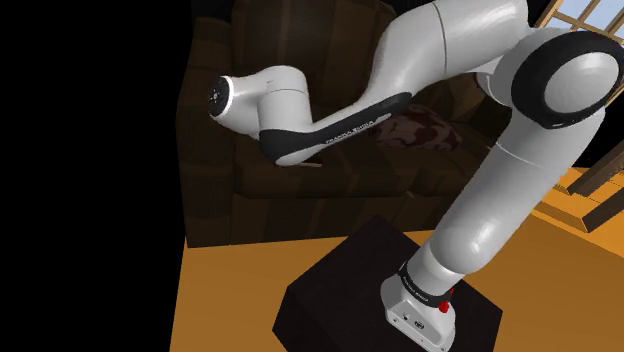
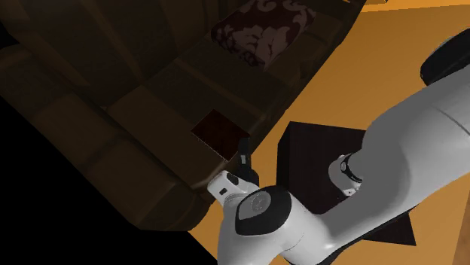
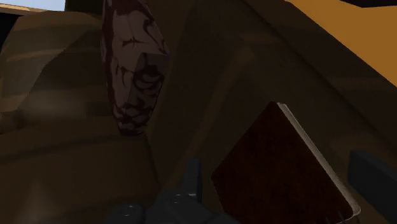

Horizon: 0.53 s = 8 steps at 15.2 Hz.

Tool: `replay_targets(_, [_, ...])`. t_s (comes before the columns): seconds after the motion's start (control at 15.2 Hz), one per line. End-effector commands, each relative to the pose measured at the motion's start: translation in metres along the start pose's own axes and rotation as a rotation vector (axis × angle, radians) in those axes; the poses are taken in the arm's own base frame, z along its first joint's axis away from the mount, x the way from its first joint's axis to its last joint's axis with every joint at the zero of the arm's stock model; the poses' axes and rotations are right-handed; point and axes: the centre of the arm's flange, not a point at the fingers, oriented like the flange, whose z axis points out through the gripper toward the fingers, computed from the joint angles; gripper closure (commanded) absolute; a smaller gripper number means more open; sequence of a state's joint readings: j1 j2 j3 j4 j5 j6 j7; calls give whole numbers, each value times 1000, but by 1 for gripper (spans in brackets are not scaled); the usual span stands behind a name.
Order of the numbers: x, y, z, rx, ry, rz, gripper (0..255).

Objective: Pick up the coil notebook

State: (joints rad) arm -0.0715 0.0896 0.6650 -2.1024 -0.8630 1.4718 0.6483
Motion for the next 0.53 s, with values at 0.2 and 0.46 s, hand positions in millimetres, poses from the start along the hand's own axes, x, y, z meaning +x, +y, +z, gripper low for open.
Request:
replay_targets(0.2, [47,-78,43,-282,-21,-66,0])
replay_targets(0.46, [62,-108,66,-365,-29,-87,0])
